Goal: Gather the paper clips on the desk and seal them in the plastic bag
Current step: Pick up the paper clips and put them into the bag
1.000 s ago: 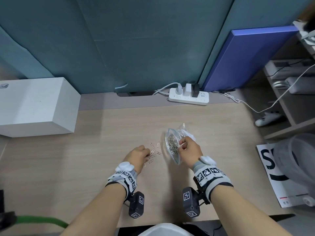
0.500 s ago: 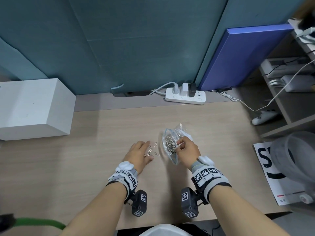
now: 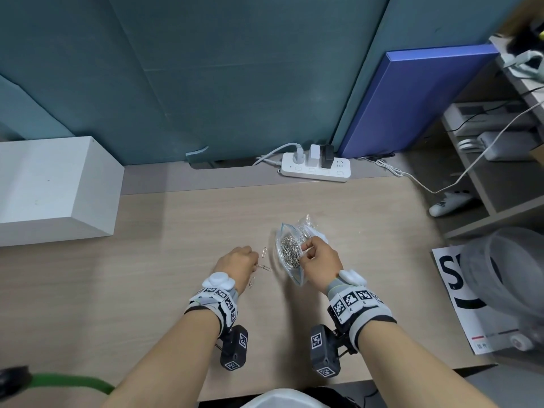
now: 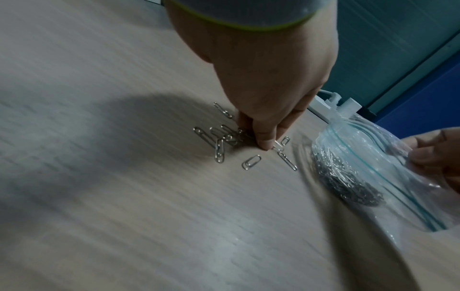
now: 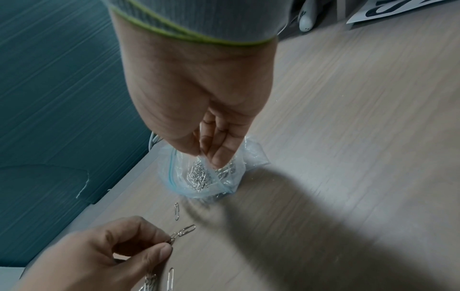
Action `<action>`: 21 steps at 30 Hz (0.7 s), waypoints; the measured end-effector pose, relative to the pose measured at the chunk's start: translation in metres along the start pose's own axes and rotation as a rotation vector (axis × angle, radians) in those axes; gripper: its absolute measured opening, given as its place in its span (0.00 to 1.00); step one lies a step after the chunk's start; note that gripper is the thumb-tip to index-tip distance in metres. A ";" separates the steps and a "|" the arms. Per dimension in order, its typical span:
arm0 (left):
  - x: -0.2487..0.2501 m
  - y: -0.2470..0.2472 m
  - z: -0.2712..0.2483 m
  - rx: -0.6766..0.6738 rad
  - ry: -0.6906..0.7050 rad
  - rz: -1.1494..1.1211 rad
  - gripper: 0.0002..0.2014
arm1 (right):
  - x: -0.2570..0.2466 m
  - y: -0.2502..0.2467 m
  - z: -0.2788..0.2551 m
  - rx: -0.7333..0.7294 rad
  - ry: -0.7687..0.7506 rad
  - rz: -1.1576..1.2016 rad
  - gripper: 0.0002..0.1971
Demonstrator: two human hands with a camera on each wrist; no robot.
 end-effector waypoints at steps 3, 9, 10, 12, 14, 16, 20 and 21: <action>0.005 0.002 0.000 -0.027 0.001 0.041 0.05 | 0.001 0.001 0.000 -0.005 0.000 -0.002 0.10; 0.001 0.004 0.003 -0.019 -0.084 0.012 0.08 | 0.002 0.000 -0.001 0.001 0.003 0.000 0.11; 0.006 -0.003 0.006 0.021 -0.079 -0.067 0.05 | 0.001 -0.001 -0.002 0.004 0.002 0.000 0.11; 0.026 -0.017 0.012 0.092 -0.033 -0.250 0.04 | 0.001 -0.002 -0.002 0.013 -0.001 0.004 0.11; 0.052 -0.028 0.018 0.123 0.036 -0.370 0.03 | -0.001 -0.002 -0.002 0.019 -0.006 -0.002 0.11; 0.070 -0.031 0.023 0.097 0.086 -0.445 0.03 | -0.002 -0.003 -0.003 0.026 -0.010 -0.011 0.10; 0.040 -0.042 0.021 0.255 0.013 -0.508 0.06 | -0.002 -0.004 -0.003 0.024 -0.006 -0.007 0.10; 0.024 -0.042 0.018 0.297 -0.047 -0.506 0.07 | -0.001 -0.004 -0.003 0.028 -0.004 -0.006 0.10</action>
Point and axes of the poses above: each hand's wrist, its own z-axis towards the middle knuckle, its own y-axis out of the palm, x = y × z, the point moved 10 cm from there along z, towards the middle knuckle, and after that the axes turned 11 degrees about -z, right-handed, at the moved point
